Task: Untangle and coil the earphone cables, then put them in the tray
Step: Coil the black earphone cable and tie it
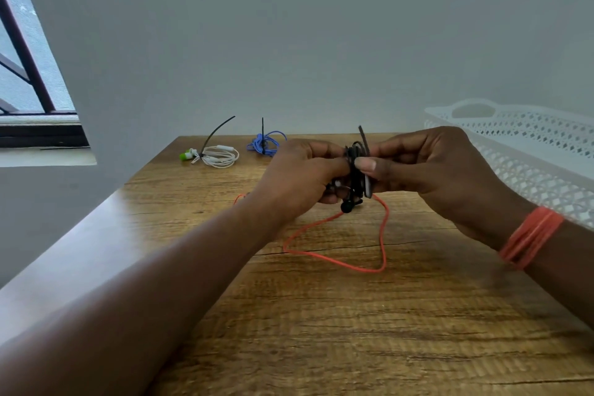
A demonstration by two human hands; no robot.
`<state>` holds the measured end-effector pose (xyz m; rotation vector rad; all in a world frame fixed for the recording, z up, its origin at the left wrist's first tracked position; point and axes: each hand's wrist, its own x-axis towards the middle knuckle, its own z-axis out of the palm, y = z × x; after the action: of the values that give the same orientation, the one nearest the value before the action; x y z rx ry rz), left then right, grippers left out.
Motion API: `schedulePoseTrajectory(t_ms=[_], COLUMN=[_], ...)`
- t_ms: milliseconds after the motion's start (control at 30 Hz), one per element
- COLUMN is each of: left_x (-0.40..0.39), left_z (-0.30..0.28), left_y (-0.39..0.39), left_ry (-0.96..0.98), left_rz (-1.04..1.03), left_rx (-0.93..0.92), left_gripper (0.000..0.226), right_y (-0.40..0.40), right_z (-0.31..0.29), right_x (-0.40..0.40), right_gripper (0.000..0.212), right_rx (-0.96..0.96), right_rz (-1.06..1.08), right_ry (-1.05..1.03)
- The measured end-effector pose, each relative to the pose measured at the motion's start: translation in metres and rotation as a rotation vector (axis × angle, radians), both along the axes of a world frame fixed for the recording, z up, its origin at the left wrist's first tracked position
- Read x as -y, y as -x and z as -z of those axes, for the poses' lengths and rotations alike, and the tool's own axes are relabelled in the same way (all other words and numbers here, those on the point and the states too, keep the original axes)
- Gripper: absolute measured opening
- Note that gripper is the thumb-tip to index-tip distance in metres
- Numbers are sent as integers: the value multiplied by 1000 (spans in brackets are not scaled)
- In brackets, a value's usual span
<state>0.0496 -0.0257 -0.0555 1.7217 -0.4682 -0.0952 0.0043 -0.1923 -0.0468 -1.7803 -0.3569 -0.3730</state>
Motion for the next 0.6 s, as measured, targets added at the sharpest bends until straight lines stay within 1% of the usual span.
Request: schedulePoseTrajectory(t_ms=[133, 333, 433, 500, 600], left_x=[1, 1, 0, 0, -2], left_z=[-2, -2, -1, -2, -5], left_y=[1, 3, 3, 4, 6], left_ry=[-31, 12, 42, 71, 107], left_rz=[22, 16, -7, -19, 22], left_rx=[72, 92, 102, 103, 68], left_gripper=[16, 16, 13, 11, 11], right_y=[-1, -2, -4, -5, -5], right_z=[0, 1, 2, 3, 0], right_x=[0, 1, 2, 1, 2], right_gripper=[17, 14, 22, 25, 22], right_rx=[-14, -16, 38, 112, 194], right_rz=[-2, -4, 58, 113, 148], right_ry=[-10, -33, 47, 97, 148])
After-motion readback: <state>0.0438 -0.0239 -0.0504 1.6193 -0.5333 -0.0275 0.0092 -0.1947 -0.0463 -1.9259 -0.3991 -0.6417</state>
